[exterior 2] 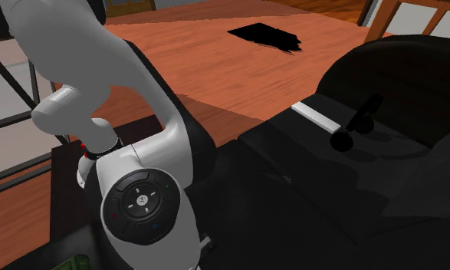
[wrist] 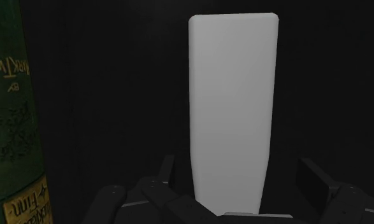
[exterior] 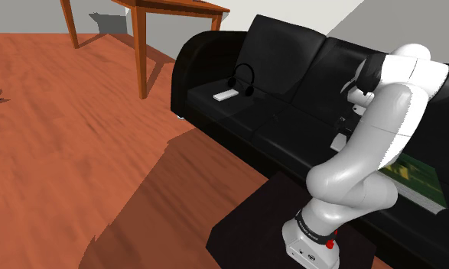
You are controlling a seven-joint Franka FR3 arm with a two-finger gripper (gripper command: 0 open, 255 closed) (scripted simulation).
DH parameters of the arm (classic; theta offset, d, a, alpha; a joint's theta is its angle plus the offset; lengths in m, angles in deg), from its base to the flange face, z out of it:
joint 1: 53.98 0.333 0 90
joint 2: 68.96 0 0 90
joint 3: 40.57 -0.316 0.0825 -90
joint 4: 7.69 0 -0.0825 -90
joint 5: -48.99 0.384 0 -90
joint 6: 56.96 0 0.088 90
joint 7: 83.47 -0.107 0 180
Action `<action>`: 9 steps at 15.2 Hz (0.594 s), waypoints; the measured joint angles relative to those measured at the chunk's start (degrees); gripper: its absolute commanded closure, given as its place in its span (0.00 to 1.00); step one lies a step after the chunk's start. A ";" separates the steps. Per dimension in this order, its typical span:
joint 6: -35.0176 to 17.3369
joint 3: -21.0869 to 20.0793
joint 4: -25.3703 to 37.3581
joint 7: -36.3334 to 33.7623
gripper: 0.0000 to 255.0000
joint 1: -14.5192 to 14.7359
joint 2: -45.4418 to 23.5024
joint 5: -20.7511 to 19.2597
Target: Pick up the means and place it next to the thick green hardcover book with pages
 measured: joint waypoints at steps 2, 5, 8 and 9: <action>2.95 0.48 1.38 -1.09 0.00 0.57 1.99 -1.52; 4.10 0.63 2.18 -1.16 0.00 0.54 2.36 -1.84; 4.29 0.65 2.32 -1.18 0.00 0.54 2.39 -1.87; 4.30 0.65 2.33 -1.18 0.00 0.54 2.39 -1.87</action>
